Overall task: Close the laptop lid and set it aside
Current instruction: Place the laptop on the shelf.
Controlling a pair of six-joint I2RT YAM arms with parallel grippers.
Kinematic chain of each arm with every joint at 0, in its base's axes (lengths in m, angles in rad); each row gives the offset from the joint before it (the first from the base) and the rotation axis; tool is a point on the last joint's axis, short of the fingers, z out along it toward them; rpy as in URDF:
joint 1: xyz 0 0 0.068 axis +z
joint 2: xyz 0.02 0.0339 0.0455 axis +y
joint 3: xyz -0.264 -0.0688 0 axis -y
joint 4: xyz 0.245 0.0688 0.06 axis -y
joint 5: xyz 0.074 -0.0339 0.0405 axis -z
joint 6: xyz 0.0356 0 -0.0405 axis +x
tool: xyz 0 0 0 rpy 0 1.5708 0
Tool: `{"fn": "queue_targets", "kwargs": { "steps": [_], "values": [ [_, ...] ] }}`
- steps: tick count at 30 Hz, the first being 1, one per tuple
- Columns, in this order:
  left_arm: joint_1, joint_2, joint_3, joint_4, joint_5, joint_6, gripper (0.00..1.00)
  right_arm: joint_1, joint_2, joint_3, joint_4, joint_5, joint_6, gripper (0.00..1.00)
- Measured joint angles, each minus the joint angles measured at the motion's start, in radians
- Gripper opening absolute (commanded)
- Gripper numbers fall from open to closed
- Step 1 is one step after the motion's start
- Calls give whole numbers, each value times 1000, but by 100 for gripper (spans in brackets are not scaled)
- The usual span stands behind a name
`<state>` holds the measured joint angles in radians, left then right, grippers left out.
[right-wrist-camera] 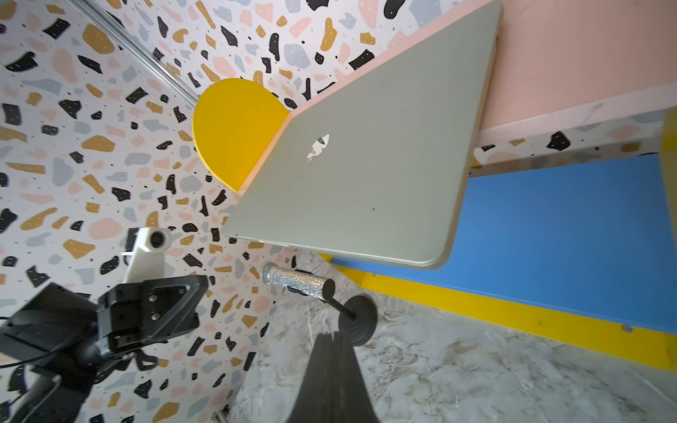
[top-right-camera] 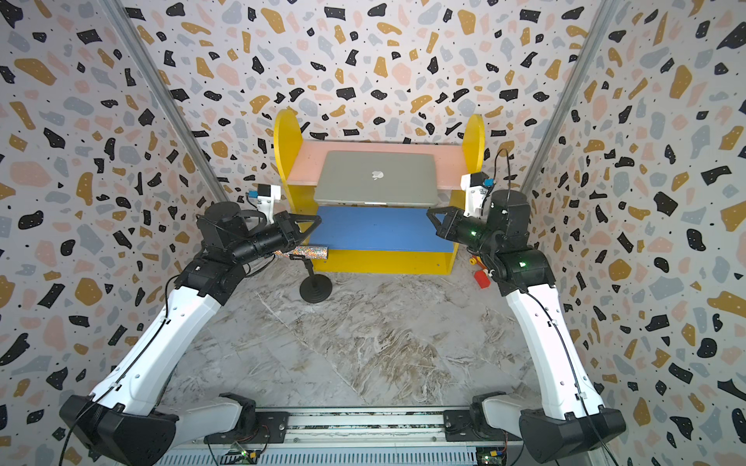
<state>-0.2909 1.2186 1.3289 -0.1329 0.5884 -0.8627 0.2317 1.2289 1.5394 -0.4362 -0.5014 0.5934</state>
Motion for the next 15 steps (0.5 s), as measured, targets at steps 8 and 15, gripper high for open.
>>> {"fn": "queue_targets", "kwargs": {
  "steps": [8, 15],
  "values": [
    [0, -103, -129, 121, -134, 174, 0, 89, -43, -146, 75, 166, -222, 0],
    [0, -145, -243, 251, -229, 314, 0, 159, -80, -207, 170, 298, -360, 0]
  ]
}}
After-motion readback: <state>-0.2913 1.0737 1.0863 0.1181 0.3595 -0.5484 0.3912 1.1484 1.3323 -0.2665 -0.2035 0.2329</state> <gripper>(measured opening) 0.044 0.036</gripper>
